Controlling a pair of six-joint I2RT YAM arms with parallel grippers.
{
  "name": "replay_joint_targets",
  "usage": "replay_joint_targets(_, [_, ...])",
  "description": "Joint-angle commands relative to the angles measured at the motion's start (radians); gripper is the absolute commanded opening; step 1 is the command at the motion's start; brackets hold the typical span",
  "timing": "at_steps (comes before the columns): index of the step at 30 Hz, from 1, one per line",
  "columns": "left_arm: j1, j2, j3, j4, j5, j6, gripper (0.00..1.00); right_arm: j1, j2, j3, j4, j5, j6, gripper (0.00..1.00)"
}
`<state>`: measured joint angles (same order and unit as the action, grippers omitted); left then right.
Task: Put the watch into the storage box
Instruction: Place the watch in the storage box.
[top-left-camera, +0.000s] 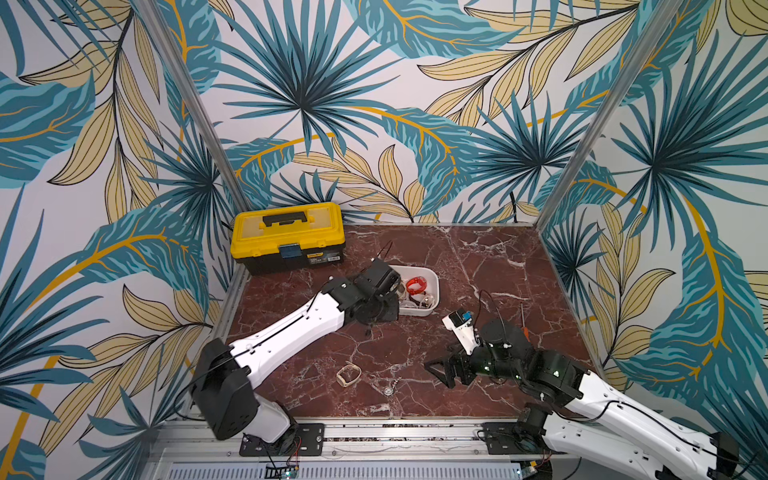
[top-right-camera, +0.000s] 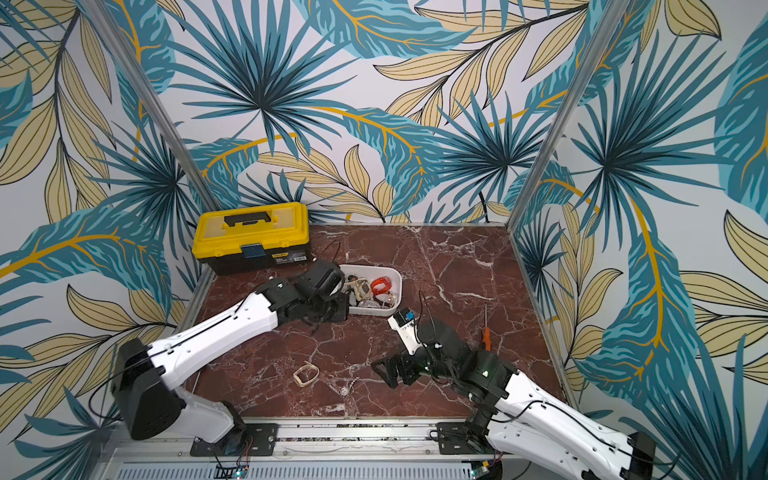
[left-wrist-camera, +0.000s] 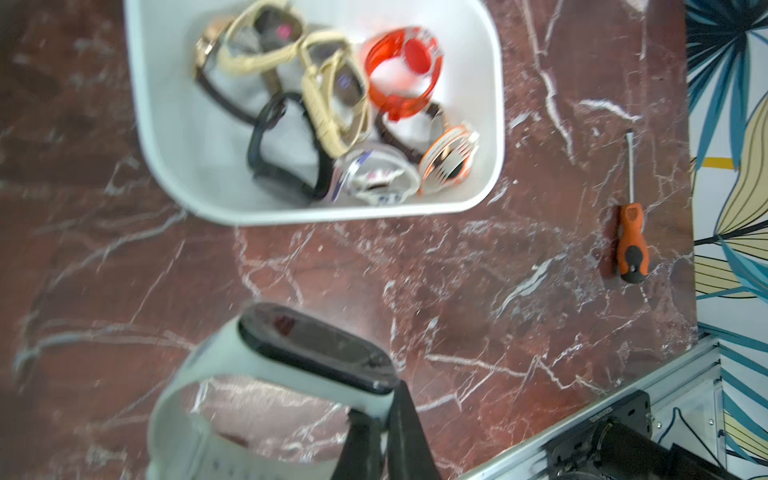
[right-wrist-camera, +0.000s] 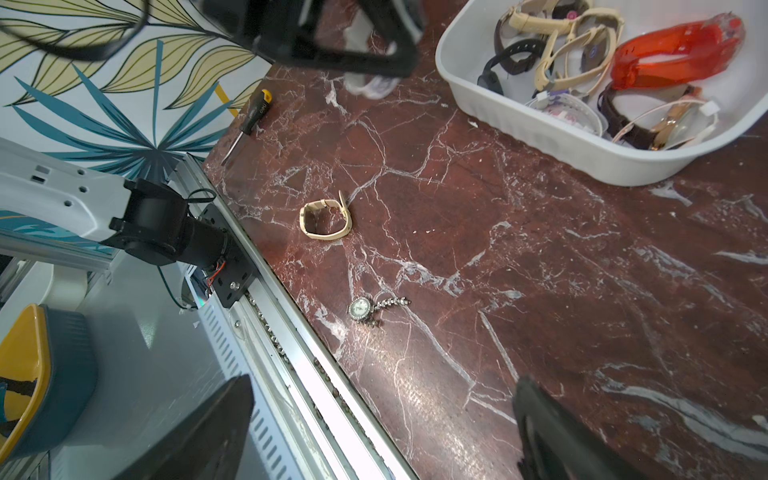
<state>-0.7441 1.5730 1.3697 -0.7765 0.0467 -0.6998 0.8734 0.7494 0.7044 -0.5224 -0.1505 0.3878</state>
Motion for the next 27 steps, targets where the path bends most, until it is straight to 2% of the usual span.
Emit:
replay_joint_targets(1, [0.04, 0.125, 0.142, 0.027, 0.072, 0.078, 0.0, 0.006, -0.027, -0.01, -0.027, 0.051, -0.005, 1.0])
replay_joint_targets(9, [0.099, 0.387, 0.352, 0.05, 0.132, 0.1, 0.0, 0.006, -0.048, -0.018, -0.05, 0.114, -0.014, 1.0])
replay_joint_targets(17, [0.136, 0.527, 0.465, 0.1, 0.125, 0.073, 0.0, 0.005, -0.041, -0.031, -0.038, 0.111, -0.004, 1.0])
replay_joint_targets(27, [0.16, 0.691, 0.644, 0.033, 0.138, 0.075, 0.0, 0.005, -0.059, -0.048, -0.039, 0.116, 0.012, 1.0])
